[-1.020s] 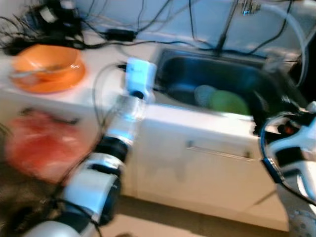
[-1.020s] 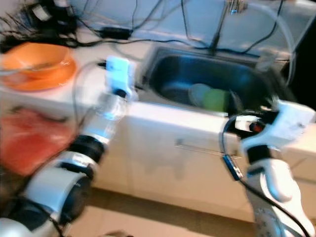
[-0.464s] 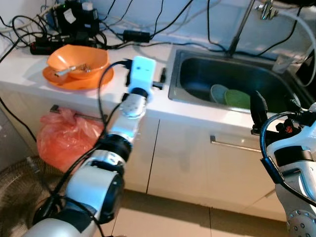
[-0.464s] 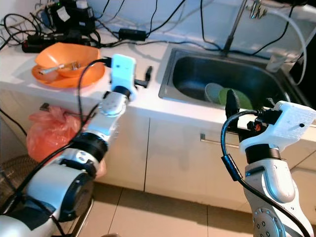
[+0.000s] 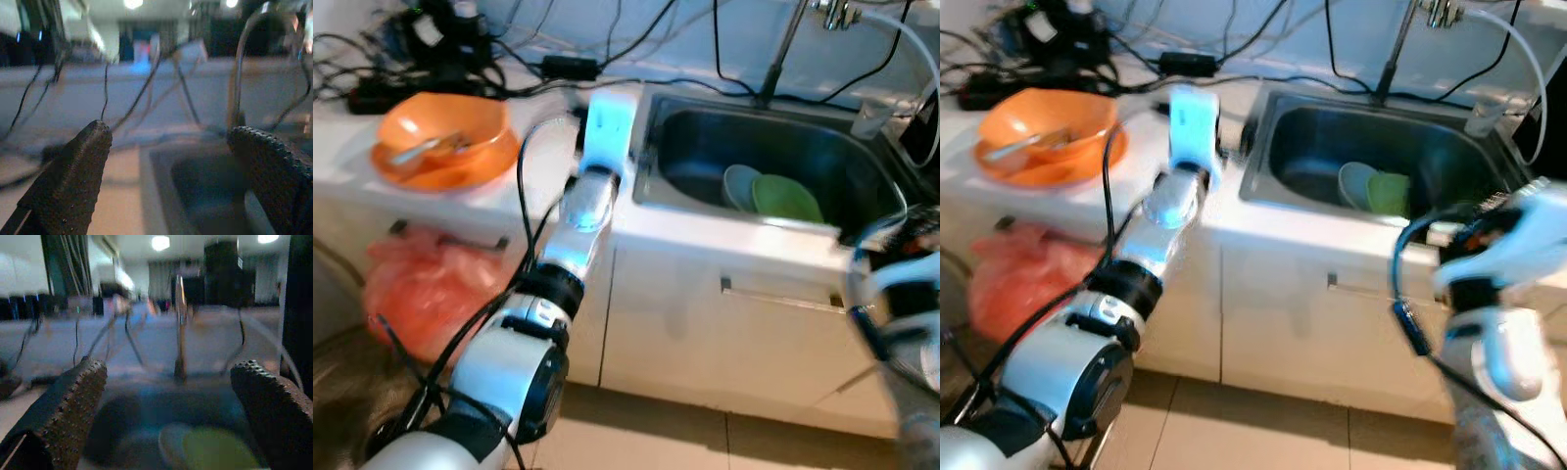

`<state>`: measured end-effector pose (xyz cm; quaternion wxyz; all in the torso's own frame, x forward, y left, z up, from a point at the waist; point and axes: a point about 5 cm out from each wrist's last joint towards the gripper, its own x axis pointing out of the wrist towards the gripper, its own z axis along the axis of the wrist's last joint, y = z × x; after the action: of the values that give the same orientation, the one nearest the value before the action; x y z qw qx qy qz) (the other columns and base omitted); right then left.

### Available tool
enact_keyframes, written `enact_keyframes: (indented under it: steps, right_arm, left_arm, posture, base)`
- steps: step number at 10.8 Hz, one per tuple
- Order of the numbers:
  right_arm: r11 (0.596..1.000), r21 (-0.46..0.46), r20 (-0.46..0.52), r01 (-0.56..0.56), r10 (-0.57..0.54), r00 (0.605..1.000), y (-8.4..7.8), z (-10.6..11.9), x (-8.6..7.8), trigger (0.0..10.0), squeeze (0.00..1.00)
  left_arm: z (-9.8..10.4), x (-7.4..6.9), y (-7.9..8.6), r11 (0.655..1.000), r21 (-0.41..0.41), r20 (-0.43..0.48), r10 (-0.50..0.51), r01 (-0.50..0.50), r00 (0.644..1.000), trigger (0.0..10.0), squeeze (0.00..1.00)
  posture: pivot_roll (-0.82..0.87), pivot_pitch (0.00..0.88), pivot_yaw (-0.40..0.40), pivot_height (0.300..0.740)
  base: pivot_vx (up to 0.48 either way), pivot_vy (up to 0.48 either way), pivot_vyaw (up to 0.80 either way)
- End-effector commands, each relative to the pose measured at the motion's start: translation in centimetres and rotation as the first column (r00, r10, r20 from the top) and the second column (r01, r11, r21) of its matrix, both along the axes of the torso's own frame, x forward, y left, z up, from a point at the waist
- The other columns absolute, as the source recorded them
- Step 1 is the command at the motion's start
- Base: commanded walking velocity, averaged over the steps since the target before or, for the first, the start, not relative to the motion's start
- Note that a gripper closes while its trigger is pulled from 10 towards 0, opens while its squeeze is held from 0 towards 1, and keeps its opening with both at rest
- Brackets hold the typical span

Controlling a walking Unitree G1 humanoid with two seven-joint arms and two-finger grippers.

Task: Kitchen organization

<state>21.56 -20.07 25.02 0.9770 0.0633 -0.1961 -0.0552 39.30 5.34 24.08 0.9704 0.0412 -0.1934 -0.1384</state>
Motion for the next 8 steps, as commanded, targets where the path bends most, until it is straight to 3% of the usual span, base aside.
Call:
enact_keyframes:
  steps: [1,2,6,8]
  right_arm:
    - [0.999,-0.022,0.033,0.027,-0.026,0.999,-0.3,0.8,-0.4,10.0,0.00]
    - [0.997,-0.067,0.049,0.022,-0.018,0.999,0.0,1.5,-0.4,10.0,0.00]
    - [0.994,-0.108,0.024,-0.011,0.014,1.000,0.6,1.6,-0.3,10.0,0.00]
    - [0.994,-0.112,0.012,-0.018,0.019,1.000,0.7,1.4,-0.3,10.0,0.00]
  left_arm:
    - [1.8,-0.2,-0.5,0.999,-0.021,0.063,-0.030,0.032,0.998,10.0,0.00]
    - [2.7,-0.6,-0.9,0.998,-0.020,0.112,-0.053,0.056,0.992,10.0,0.00]
    - [3.0,-1.0,-1.1,0.996,-0.066,0.105,-0.056,0.063,0.993,10.0,0.00]
    - [3.1,-1.3,-0.9,0.993,-0.097,0.126,-0.051,0.064,0.991,10.0,0.00]
  posture:
    - [0.06,0.000,-0.073,0.740]
    - [0.06,0.000,-0.074,0.740]
    - [0.06,0.000,-0.081,0.740]
    - [0.06,0.000,-0.081,0.740]
  base:
    - [0.469,0.000,0.00]
    - [0.469,0.000,0.00]
    - [0.465,0.000,0.00]
    - [0.000,0.000,0.00]
